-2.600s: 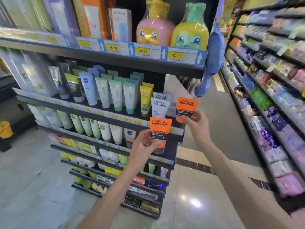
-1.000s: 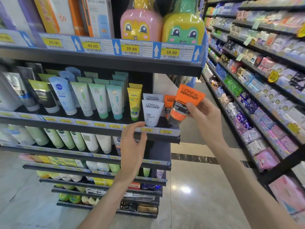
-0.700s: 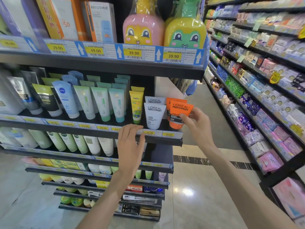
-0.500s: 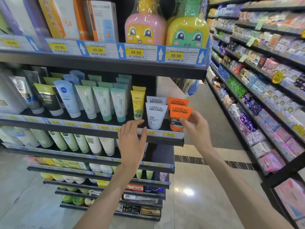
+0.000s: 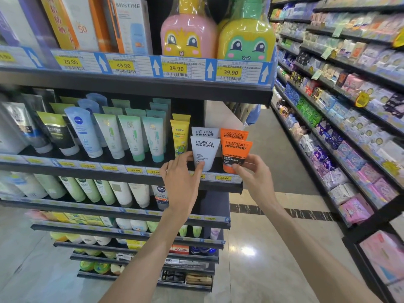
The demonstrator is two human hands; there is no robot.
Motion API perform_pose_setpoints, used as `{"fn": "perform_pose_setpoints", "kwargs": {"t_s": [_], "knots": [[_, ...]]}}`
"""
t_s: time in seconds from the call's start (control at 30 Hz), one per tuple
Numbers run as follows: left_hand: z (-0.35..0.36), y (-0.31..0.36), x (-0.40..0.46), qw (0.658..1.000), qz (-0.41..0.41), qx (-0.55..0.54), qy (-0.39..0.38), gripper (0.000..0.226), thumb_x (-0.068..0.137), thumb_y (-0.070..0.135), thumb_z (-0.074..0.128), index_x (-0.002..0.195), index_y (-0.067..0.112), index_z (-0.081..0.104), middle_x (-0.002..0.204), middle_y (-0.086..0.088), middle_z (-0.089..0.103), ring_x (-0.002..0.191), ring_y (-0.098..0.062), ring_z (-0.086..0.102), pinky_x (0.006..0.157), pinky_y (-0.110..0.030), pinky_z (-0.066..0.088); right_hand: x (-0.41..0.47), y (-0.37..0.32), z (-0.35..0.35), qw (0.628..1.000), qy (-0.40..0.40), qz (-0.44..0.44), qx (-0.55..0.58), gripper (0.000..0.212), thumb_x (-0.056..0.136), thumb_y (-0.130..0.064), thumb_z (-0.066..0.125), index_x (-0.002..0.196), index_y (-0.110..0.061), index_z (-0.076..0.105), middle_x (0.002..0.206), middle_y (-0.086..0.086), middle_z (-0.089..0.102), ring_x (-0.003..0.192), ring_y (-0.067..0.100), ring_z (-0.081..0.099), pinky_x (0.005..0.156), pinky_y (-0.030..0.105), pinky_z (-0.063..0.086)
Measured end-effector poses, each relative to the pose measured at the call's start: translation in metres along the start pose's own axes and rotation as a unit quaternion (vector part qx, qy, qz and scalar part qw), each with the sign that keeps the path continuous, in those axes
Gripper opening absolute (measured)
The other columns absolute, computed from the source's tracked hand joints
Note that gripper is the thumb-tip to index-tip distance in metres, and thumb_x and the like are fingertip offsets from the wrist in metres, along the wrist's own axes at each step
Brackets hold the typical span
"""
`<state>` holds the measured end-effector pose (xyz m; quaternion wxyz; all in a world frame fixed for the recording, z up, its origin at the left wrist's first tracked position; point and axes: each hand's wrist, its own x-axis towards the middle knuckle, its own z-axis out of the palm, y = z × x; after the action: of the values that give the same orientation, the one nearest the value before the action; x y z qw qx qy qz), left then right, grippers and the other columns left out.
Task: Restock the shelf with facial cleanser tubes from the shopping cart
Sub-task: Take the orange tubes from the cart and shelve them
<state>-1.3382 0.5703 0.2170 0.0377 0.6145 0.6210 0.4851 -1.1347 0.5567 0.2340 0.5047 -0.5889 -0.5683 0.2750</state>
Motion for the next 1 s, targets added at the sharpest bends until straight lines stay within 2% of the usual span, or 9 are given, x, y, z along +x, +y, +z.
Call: {"fn": "perform_pose_setpoints", "kwargs": {"t_s": [0.27,0.43,0.7,0.77,0.9,1.0], "knots": [[0.004,0.001,-0.005,1.000,-0.005,-0.011,0.016,0.034,0.097,0.051,0.061,0.117,0.024,0.060,0.107,0.012,0.071,0.103,-0.009,0.055,0.111,-0.036,0.029,0.001,0.001,-0.001,1.000,-0.005,0.005,0.001,0.035,0.090,-0.037,0.076,0.122,-0.030,0.064,0.115,-0.017,0.072,0.111,0.002,0.066,0.101,0.044,0.055],[0.006,0.000,-0.006,1.000,-0.006,-0.013,0.011,0.034,0.097,0.054,0.060,0.117,0.025,0.058,0.107,0.013,0.070,0.104,-0.009,0.057,0.114,-0.033,0.026,0.002,0.001,0.000,1.000,-0.005,0.008,0.005,0.031,0.090,-0.037,0.076,0.118,-0.034,0.063,0.113,-0.021,0.071,0.109,-0.001,0.065,0.100,0.043,0.055],[0.001,0.001,-0.008,1.000,0.004,0.012,0.011,0.029,0.099,0.050,0.060,0.115,0.026,0.063,0.110,0.016,0.069,0.104,-0.003,0.049,0.114,-0.034,0.029,0.001,0.006,0.005,0.999,-0.016,0.011,0.042,0.037,0.093,-0.034,0.073,0.128,-0.031,0.060,0.119,-0.019,0.069,0.114,0.000,0.064,0.098,0.039,0.056],[-0.002,-0.002,-0.008,0.999,0.017,0.029,0.005,0.030,0.100,0.050,0.058,0.115,0.025,0.065,0.112,0.015,0.068,0.107,-0.005,0.050,0.113,-0.037,0.033,-0.001,0.006,0.005,0.998,-0.017,0.013,0.059,0.035,0.094,-0.033,0.072,0.127,-0.032,0.059,0.119,-0.019,0.069,0.113,-0.001,0.063,0.097,0.036,0.057],[-0.009,-0.007,-0.010,0.997,0.027,0.066,-0.019,0.040,0.101,0.055,0.052,0.119,0.023,0.067,0.120,0.011,0.069,0.117,-0.011,0.056,0.118,-0.037,0.030,-0.004,0.009,0.006,0.996,-0.020,0.028,0.080,0.037,0.094,-0.039,0.070,0.128,-0.037,0.058,0.118,-0.022,0.069,0.114,0.002,0.064,0.097,0.039,0.056],[-0.017,-0.017,-0.011,0.995,0.044,0.080,-0.026,0.038,0.101,0.051,0.054,0.121,0.022,0.068,0.119,0.006,0.069,0.119,-0.014,0.056,0.119,-0.036,0.029,-0.010,0.008,0.008,0.995,-0.010,0.028,0.093,0.039,0.095,-0.037,0.070,0.132,-0.032,0.057,0.121,-0.020,0.068,0.114,0.002,0.065,0.097,0.039,0.057]]}}
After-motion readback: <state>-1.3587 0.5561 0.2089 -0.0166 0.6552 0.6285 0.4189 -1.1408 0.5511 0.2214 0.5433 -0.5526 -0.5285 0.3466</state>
